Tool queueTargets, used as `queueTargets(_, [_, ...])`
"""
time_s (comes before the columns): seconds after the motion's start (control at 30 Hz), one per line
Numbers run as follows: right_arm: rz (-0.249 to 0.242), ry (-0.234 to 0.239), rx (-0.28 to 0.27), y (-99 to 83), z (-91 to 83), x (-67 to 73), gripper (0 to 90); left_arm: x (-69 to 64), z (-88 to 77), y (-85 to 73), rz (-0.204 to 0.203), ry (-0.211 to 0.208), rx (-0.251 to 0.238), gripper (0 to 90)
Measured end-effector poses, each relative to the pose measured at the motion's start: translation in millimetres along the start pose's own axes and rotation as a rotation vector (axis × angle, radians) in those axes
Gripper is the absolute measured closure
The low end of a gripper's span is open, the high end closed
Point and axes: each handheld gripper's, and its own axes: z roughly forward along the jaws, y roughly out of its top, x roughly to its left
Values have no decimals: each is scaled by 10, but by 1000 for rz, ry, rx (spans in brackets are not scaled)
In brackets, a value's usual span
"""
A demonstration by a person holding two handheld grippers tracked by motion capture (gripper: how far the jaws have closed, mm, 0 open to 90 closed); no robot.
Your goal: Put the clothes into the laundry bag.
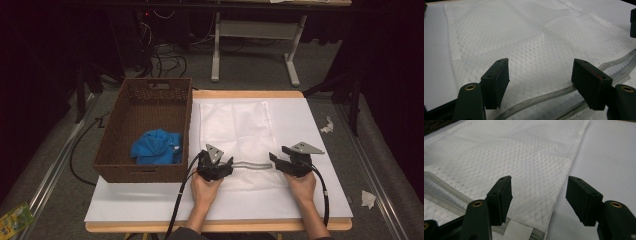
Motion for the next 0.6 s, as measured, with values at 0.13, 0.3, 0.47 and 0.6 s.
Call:
queueTargets(0.13, [-6,-1,1,2,5,7,383,3,1,0,-1,-3,2,305])
queueTargets(0.3, [-14,-2,3,2,5,14,367,8,-1,-1,-4,-9,2,301])
queueTargets(0.47, [-24,-6,4,4,9,28,334,15,0,1,-11,-8,5,282])
queueTargets(0.6, [-41,-8,12,9,13,25,345,20,-4,-1,-15,-11,1,279])
